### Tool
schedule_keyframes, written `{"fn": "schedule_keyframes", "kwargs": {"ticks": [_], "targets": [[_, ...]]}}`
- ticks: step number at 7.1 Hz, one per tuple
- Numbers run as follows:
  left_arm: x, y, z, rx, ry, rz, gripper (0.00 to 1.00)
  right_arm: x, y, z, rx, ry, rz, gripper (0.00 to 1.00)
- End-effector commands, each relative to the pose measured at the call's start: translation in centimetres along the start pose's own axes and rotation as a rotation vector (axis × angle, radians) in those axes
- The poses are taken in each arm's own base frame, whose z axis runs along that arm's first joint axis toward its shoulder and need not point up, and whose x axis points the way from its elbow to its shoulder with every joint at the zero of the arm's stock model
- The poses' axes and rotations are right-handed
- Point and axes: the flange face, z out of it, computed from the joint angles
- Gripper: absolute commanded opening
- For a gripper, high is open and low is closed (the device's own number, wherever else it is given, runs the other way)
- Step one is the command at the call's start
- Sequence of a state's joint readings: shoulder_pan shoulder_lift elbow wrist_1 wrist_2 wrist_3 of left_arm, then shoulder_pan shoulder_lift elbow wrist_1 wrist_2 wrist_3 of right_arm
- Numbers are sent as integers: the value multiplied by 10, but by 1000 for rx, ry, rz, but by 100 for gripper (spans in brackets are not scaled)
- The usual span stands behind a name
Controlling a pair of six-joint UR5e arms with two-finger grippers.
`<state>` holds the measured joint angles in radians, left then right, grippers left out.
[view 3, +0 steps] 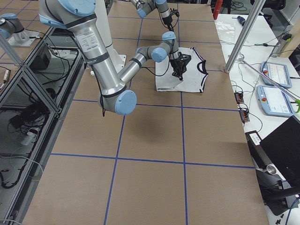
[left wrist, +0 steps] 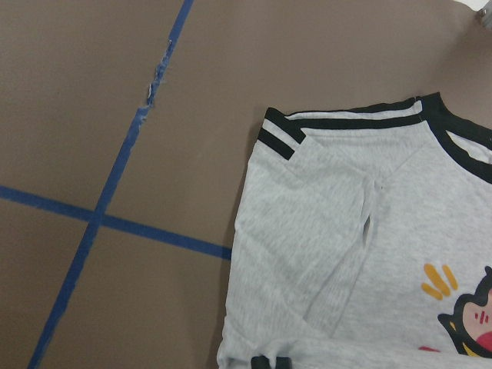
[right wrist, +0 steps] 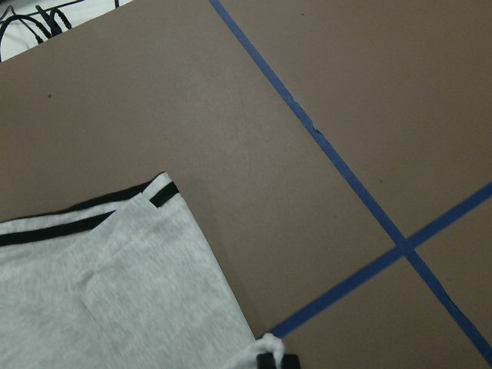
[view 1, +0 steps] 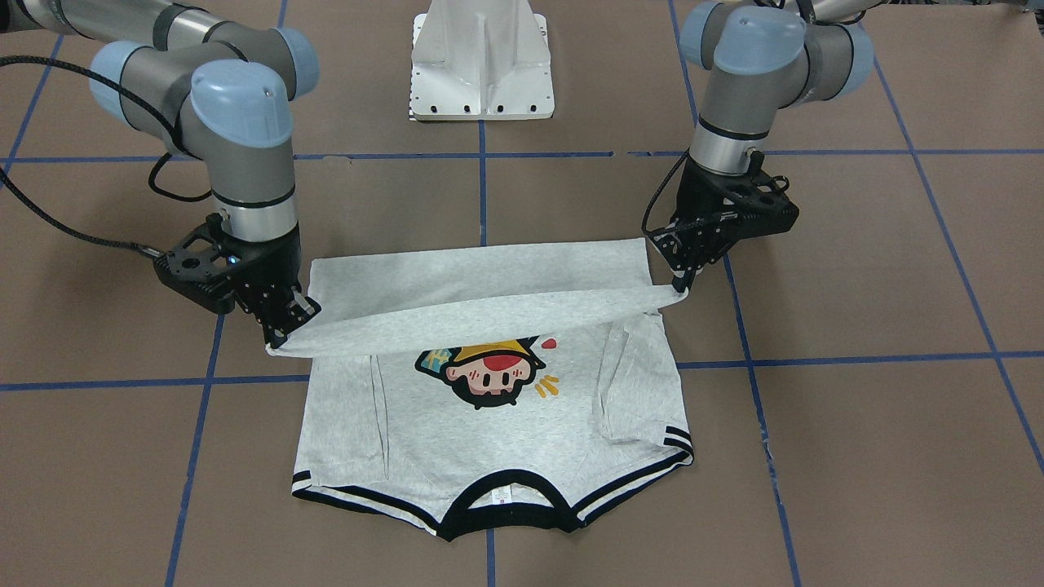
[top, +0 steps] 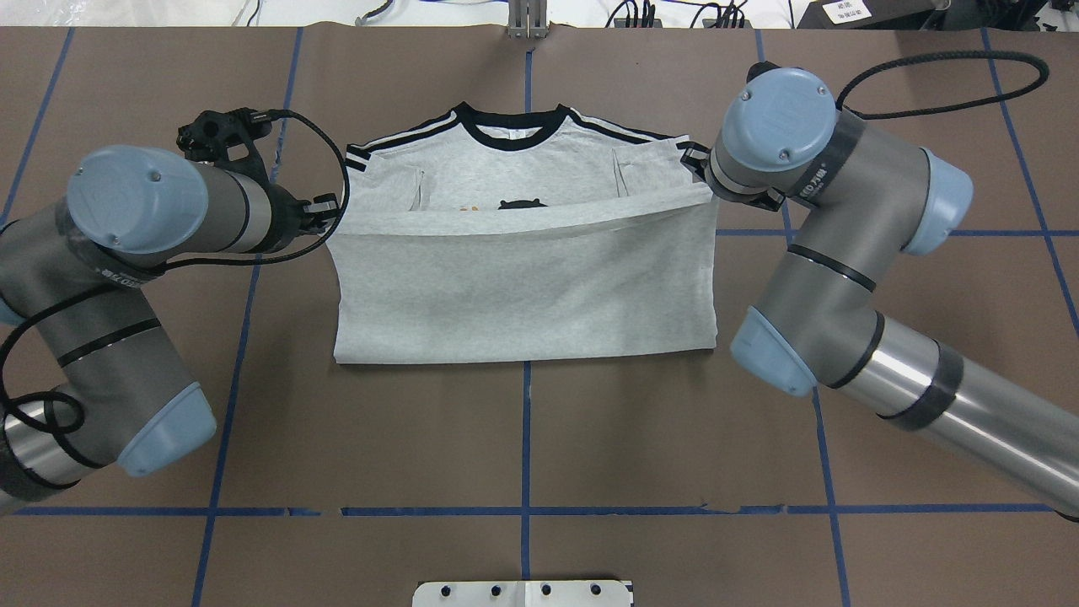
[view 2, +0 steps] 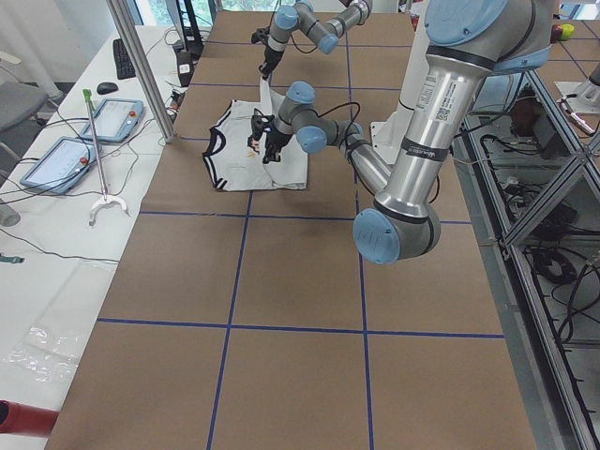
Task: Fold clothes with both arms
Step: 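Lift the hem with both grippers and fold it toward the collar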
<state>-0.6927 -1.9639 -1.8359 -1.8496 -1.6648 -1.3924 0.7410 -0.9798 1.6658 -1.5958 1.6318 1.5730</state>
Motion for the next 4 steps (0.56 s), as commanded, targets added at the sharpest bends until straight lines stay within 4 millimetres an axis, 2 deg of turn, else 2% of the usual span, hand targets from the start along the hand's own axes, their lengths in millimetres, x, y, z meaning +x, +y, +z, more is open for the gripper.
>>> {"fn": "schedule_keyframes", "kwargs": {"ticks": [1, 2, 3, 4], "targets": [[15, -24, 27, 27, -5, -13, 0, -26, -22, 42, 19, -7, 3, 0], [15, -32, 40, 42, 22, -15, 0, -35, -24, 57, 18, -12, -1, 0], [2, -46, 58, 59, 17, -25, 0, -54, -26, 68, 21, 9, 0, 0], [-2, -57, 76, 91, 21, -3, 0, -55, -32, 70, 26, 8, 5, 0]]}}
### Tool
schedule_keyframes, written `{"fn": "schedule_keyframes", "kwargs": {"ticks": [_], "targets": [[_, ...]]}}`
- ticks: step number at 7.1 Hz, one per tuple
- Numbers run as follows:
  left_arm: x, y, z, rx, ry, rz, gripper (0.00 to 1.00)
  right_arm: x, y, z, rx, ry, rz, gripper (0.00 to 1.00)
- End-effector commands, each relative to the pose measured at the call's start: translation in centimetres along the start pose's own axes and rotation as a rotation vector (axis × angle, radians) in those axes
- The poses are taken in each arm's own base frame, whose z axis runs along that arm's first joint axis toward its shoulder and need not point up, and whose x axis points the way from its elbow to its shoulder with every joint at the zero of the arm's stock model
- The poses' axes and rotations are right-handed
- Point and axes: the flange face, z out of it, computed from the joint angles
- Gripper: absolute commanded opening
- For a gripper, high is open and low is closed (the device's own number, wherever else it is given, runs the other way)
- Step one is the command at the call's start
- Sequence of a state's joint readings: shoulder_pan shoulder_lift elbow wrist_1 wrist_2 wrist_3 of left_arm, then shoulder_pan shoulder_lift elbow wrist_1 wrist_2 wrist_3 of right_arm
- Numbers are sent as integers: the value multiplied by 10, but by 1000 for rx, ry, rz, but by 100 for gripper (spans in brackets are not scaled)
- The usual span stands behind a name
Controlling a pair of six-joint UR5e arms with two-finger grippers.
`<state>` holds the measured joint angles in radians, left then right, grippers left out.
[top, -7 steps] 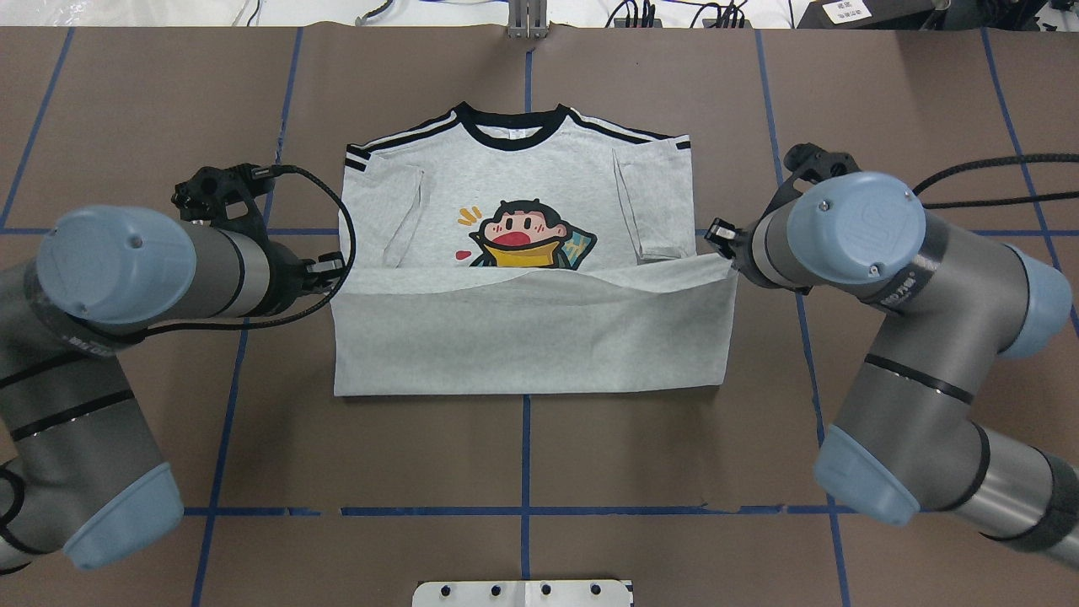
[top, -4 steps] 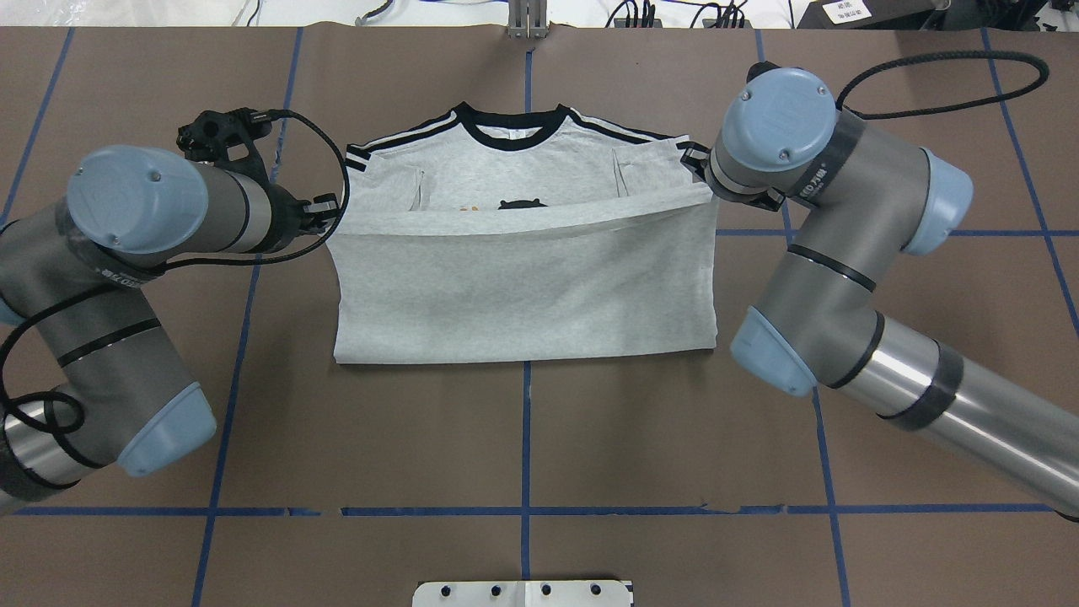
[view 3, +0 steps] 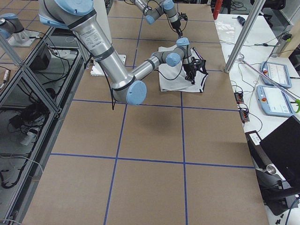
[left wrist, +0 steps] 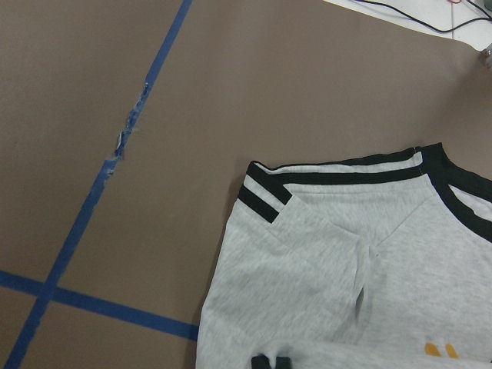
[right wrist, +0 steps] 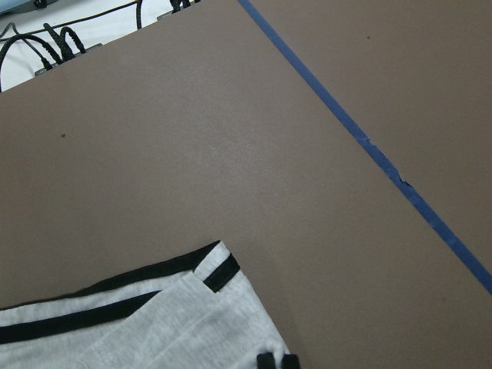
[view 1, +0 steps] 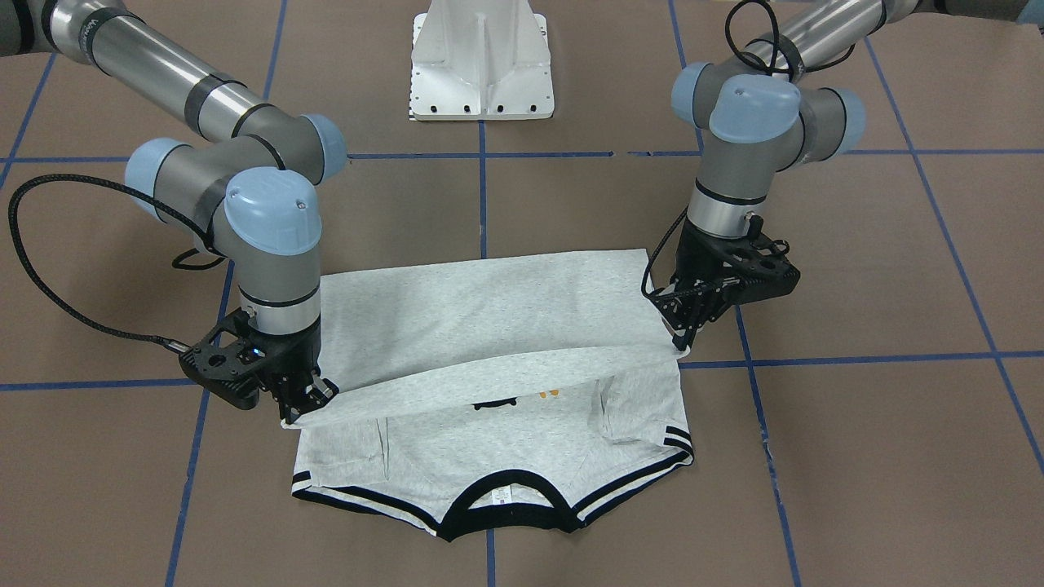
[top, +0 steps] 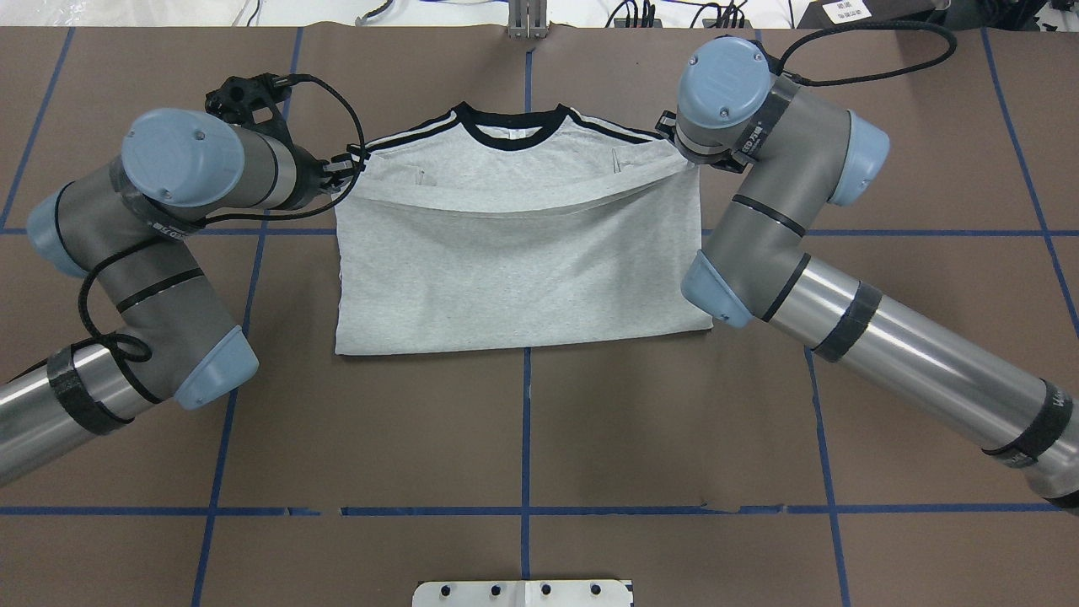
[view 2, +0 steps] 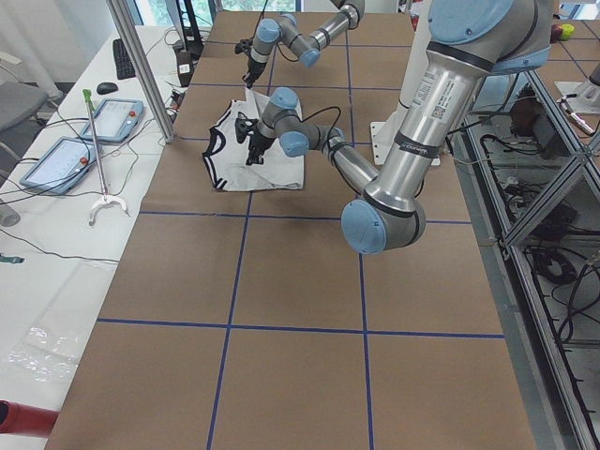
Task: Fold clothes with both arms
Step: 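Lay the hem down near the collar and release with both grippers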
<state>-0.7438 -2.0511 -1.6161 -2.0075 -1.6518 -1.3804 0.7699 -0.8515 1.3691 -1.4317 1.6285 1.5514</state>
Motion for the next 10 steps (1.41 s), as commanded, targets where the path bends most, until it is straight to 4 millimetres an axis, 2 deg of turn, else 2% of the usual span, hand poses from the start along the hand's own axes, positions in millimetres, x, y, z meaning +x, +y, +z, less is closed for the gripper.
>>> {"fn": "schedule_keyframes", "kwargs": {"ticks": [1, 2, 4, 7, 10], "targets": [[-7, -18, 41, 57, -6, 26, 0, -7, -6, 19, 6, -6, 4, 0], [-3, -19, 53, 56, -4, 28, 0, -5, -7, 30, 7, -8, 3, 0], [8, -22, 62, 56, -4, 28, 0, -2, -8, 37, 11, 0, 3, 0], [-5, -21, 84, 60, 6, 28, 0, -5, -8, 35, 11, -9, 2, 0], [-10, -22, 82, 68, 45, 29, 0, -10, -9, 35, 14, -11, 4, 0]]}}
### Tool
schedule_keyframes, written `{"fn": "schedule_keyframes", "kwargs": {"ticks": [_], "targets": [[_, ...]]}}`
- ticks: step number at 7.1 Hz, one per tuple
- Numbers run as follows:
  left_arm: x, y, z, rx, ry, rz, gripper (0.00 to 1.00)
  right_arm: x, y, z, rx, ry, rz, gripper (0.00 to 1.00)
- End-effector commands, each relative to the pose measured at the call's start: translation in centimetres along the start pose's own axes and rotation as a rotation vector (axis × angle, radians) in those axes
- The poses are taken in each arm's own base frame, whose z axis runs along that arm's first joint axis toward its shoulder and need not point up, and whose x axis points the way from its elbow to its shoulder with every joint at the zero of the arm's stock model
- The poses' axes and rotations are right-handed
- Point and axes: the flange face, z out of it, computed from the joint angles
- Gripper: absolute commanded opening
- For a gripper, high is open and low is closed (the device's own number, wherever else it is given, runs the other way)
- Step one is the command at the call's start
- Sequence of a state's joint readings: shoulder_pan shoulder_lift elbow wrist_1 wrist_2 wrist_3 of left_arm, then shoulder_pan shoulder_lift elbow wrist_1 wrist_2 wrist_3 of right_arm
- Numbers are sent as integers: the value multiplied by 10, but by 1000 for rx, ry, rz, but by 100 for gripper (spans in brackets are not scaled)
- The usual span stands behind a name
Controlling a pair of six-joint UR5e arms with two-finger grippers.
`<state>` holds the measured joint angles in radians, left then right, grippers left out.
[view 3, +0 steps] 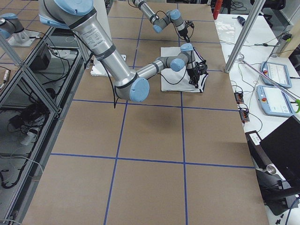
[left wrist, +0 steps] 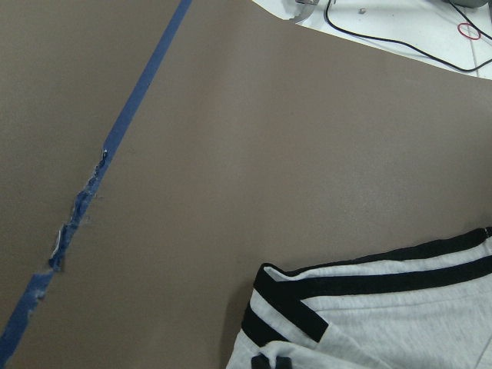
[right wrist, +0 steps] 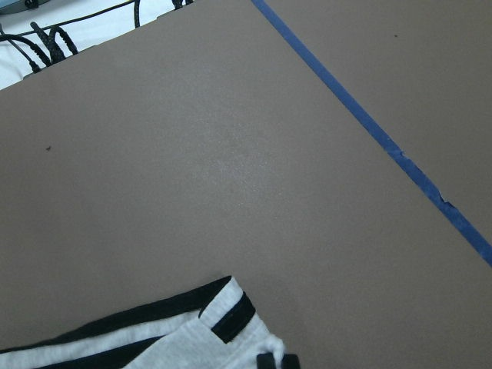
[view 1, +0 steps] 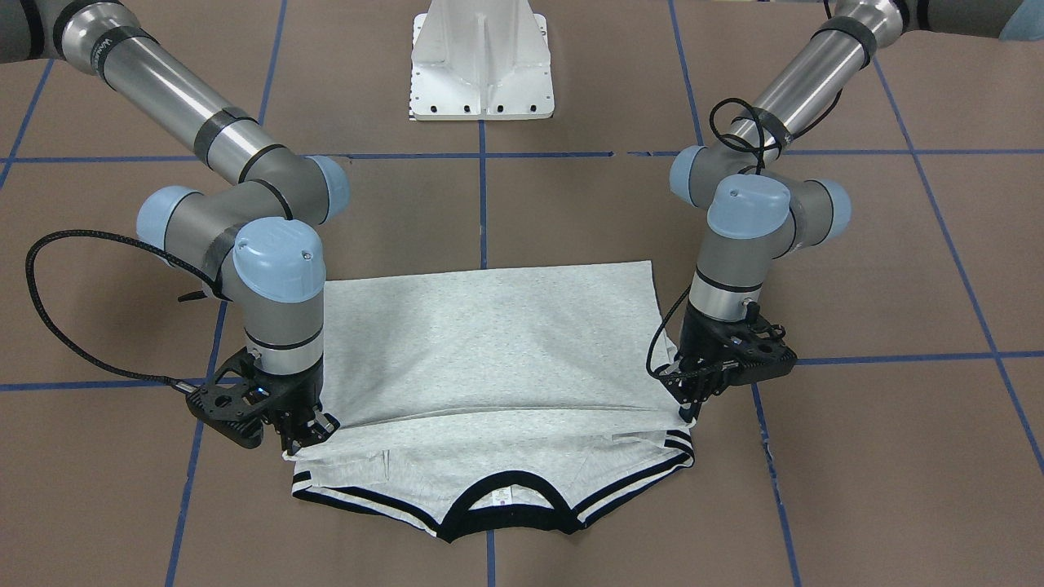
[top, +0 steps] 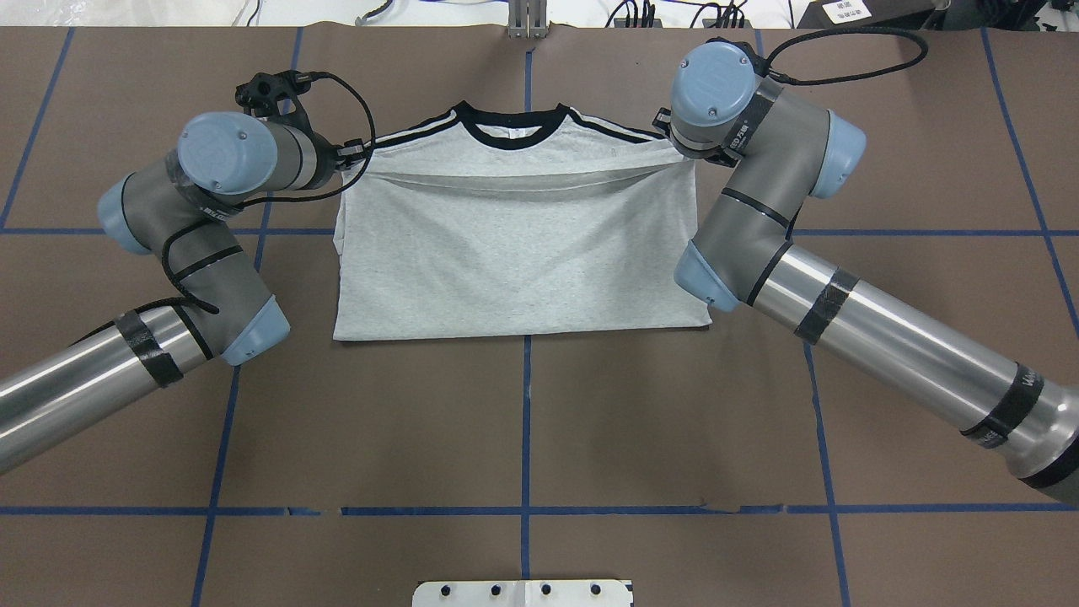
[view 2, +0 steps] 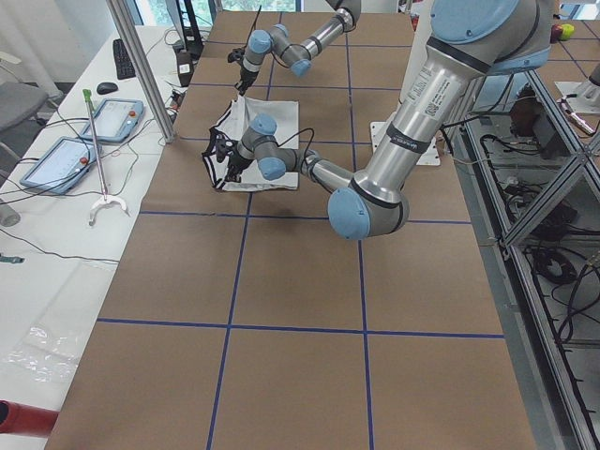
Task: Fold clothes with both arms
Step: 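Lay the hem down near the collar and release with both grippers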
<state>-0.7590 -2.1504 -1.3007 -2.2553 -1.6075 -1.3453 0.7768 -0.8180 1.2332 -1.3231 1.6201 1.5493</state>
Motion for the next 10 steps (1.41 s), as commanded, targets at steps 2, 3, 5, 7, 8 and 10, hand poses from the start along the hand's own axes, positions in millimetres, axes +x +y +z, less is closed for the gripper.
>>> {"fn": "schedule_keyframes", "kwargs": {"ticks": [2, 3, 5, 7, 8, 10], "targets": [[-13, 2, 1, 4, 26, -2, 1, -11, -1, -3, 1, -4, -1, 17], [-12, 2, -1, 5, 29, -1, 10, -12, -1, 0, 2, 2, -1, 20], [-22, 4, -2, 9, 54, 1, 24, -12, -3, 4, 11, -24, -1, 25], [-32, 7, -2, 7, 57, 3, 47, -14, -4, 0, 13, -38, 4, 32], [-24, 6, -12, 1, 81, 3, 47, -13, -3, -9, 5, -59, 6, 36], [-19, 5, -20, -27, 104, 2, 47, 54, 24, -67, -112, -171, 23, 47]]}}
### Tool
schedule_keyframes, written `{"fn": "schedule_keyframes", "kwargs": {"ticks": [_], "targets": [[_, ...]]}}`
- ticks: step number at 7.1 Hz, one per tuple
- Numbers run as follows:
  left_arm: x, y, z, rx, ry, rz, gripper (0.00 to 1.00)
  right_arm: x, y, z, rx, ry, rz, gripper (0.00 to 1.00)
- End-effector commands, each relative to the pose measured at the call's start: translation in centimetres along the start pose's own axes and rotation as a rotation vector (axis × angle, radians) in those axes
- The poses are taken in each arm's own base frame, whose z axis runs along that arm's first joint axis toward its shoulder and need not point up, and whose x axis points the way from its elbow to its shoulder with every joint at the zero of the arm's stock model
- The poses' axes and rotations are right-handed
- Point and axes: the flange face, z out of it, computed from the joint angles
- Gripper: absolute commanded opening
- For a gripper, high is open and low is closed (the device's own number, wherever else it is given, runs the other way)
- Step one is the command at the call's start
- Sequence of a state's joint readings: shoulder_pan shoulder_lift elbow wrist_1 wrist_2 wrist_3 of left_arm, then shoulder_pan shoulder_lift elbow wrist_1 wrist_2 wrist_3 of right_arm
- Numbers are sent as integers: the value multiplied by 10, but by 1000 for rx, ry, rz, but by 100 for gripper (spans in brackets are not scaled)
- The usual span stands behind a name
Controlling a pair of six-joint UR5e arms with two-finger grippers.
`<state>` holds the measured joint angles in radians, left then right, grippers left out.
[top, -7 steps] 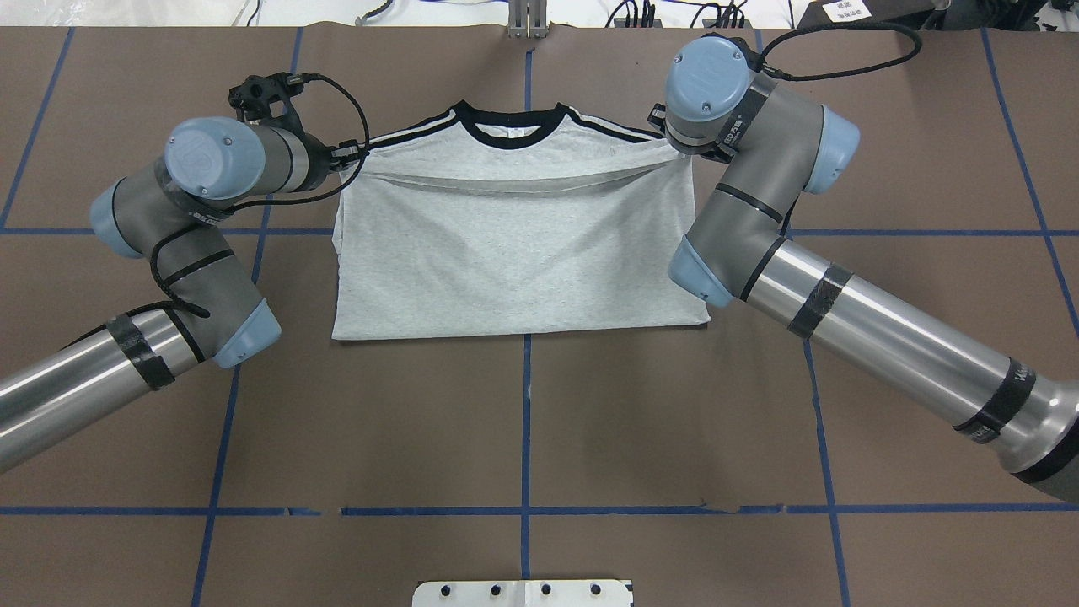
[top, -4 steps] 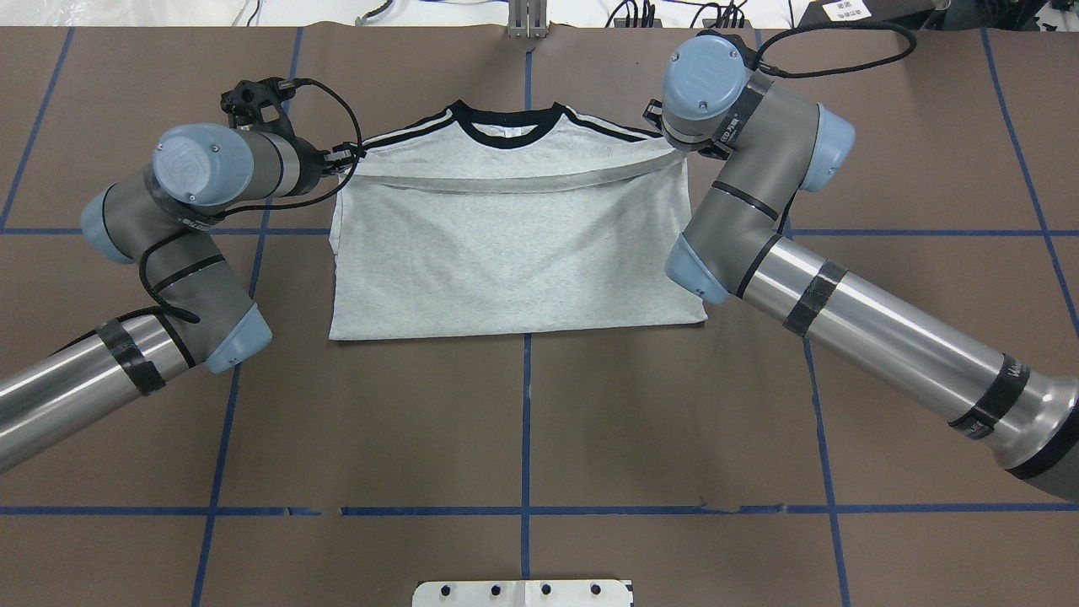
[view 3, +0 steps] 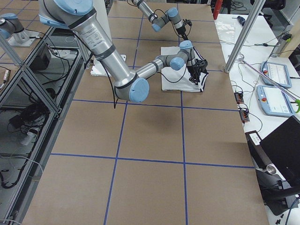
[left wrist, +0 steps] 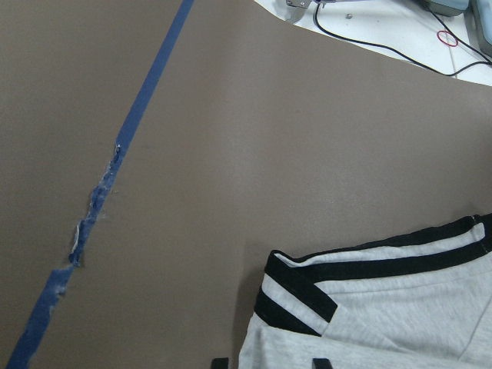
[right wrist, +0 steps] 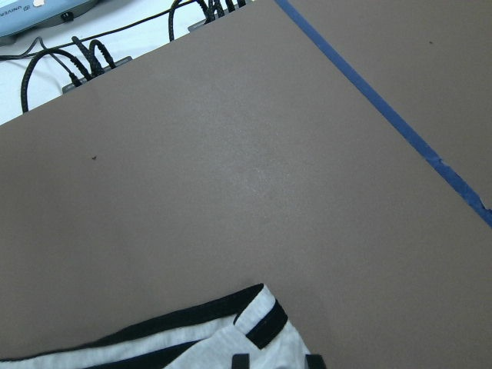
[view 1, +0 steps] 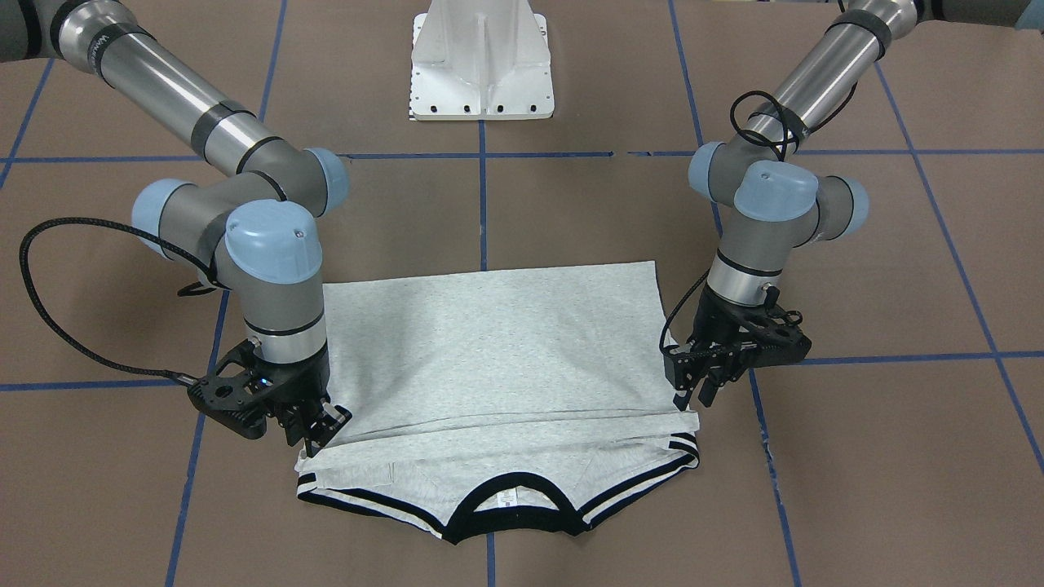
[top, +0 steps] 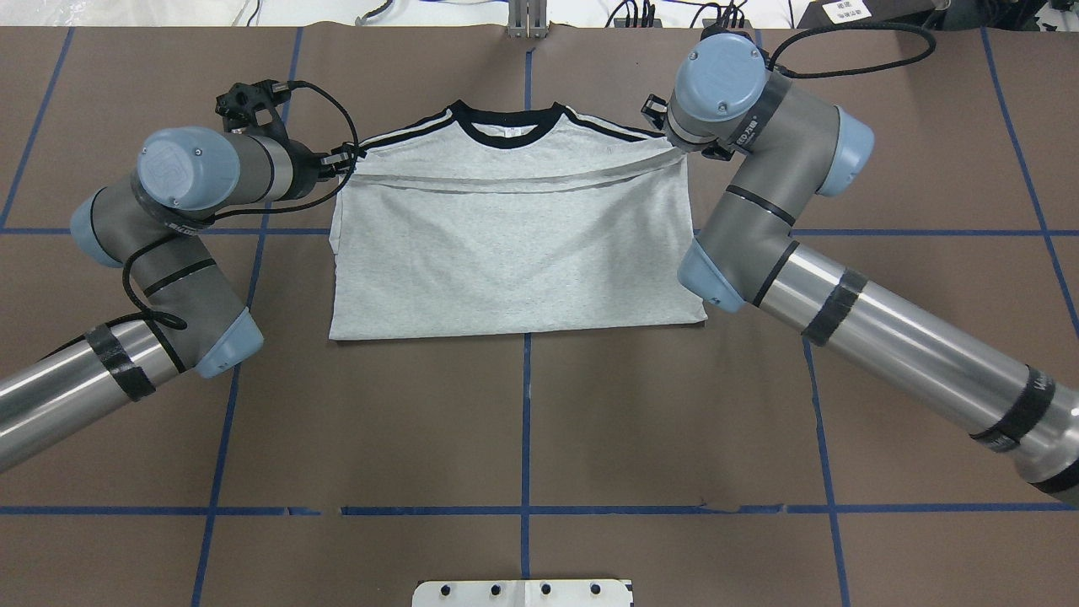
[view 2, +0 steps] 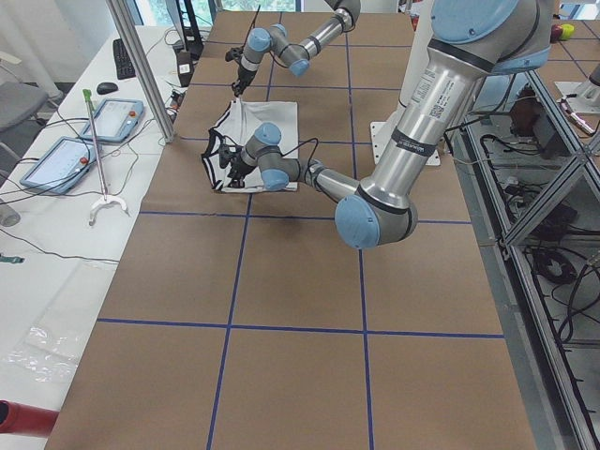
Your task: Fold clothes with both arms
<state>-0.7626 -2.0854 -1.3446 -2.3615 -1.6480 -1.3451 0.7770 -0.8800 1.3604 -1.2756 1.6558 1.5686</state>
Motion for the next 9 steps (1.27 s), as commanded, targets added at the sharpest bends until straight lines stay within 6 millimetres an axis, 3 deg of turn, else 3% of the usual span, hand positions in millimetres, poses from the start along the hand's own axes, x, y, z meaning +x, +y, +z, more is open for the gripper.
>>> {"fn": "schedule_keyframes", "kwargs": {"ticks": [1, 3, 4, 6, 9], "targets": [[5, -2, -7, -10, 19, -2, 47, 65, 40, -55, -108, -83, 58, 49], [9, -2, -12, -8, 29, -4, 47, 94, 87, -46, -163, -46, 125, 57], [10, -3, -13, -5, 33, -7, 47, 119, 106, -38, -189, -41, 196, 59], [14, -5, -19, 3, 43, -12, 48, 166, 124, -26, -243, -116, 246, 60], [11, -5, -22, 6, 42, -12, 48, 163, 150, -21, -263, -104, 225, 62]]}}
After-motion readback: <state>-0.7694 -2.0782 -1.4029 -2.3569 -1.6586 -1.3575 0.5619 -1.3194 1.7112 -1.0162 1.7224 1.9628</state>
